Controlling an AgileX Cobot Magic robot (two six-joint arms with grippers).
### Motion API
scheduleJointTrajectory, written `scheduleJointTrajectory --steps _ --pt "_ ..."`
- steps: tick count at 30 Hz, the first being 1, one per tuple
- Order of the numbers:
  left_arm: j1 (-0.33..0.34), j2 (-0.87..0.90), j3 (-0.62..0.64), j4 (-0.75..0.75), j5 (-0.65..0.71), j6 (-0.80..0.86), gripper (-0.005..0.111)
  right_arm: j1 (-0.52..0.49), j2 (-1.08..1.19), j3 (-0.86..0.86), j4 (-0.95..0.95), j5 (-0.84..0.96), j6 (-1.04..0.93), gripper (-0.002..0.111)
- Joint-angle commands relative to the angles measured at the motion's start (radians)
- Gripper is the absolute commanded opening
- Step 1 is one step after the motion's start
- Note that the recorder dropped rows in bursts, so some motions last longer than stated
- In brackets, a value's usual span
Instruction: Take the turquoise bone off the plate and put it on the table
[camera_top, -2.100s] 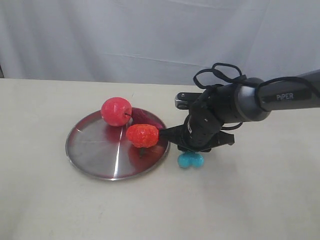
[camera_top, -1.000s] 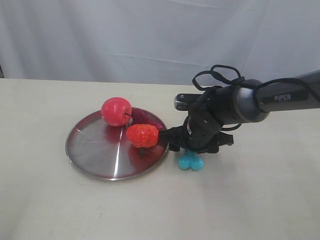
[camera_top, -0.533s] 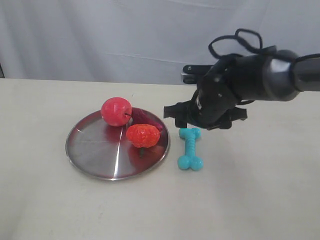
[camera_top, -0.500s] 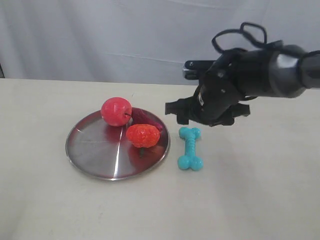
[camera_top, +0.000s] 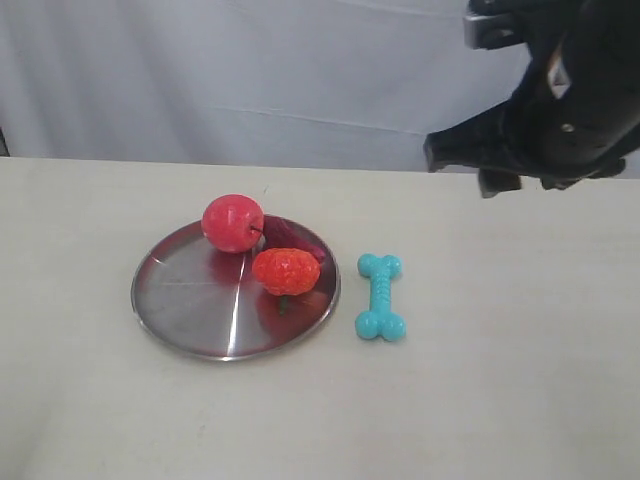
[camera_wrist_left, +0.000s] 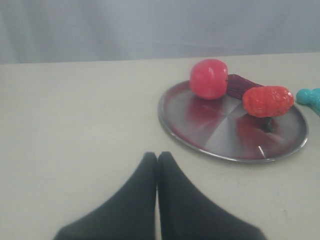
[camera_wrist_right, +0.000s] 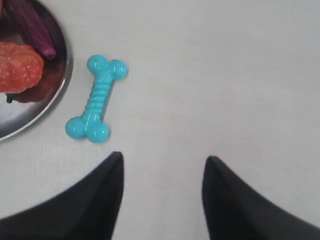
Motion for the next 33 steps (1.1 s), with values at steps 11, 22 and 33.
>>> scheduleJointTrajectory --steps 11,22,33 --pt "-0.003 -0.001 0.003 0.0 -0.001 -0.001 0.0 0.264 -0.393 0.055 0.07 0.132 -0.012 -0.001" --pt "-0.003 -0.001 0.003 0.0 -0.001 -0.001 0.0 0.345 -0.537 0.159 0.092 0.132 0.004 -0.001" --pt "-0.003 -0.001 0.003 0.0 -0.001 -0.001 0.0 0.345 -0.552 0.163 -0.004 0.01 -0.015 -0.001"
